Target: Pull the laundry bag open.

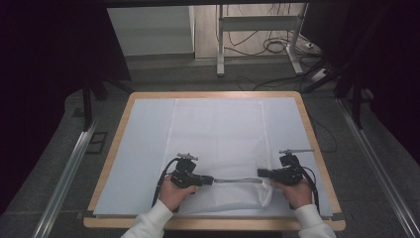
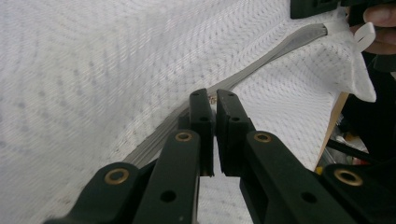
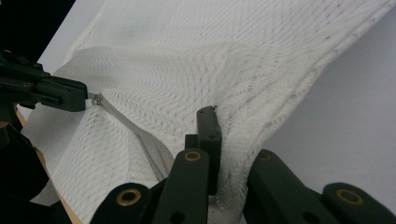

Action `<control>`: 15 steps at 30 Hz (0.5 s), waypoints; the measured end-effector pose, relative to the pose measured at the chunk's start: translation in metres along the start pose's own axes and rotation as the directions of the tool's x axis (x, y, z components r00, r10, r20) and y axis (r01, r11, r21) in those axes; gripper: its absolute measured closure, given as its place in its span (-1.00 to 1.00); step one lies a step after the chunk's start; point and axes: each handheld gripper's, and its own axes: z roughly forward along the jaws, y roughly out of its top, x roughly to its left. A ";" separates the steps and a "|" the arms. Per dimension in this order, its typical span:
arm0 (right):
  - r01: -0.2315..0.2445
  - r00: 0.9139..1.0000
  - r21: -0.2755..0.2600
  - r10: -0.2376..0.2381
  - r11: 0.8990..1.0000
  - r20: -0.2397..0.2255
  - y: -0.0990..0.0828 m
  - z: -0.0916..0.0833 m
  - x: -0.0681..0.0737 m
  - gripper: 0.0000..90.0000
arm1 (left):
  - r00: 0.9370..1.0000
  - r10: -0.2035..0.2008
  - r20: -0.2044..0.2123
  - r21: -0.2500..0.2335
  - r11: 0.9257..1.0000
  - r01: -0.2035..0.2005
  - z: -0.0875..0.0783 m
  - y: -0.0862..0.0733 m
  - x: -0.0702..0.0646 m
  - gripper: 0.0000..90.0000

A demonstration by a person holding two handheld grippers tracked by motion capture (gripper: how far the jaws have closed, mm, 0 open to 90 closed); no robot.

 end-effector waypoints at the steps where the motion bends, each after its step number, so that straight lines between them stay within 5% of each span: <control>1: 0.000 1.000 0.002 0.000 1.000 0.001 0.000 0.000 0.000 0.96 | 1.000 -0.002 0.002 0.000 1.000 0.002 -0.001 0.000 0.001 0.91; 15: 0.006 1.000 -0.001 -0.006 1.000 -0.006 0.000 0.000 0.000 0.96 | 1.000 -0.016 -0.003 -0.010 1.000 0.016 -0.010 -0.004 0.006 0.91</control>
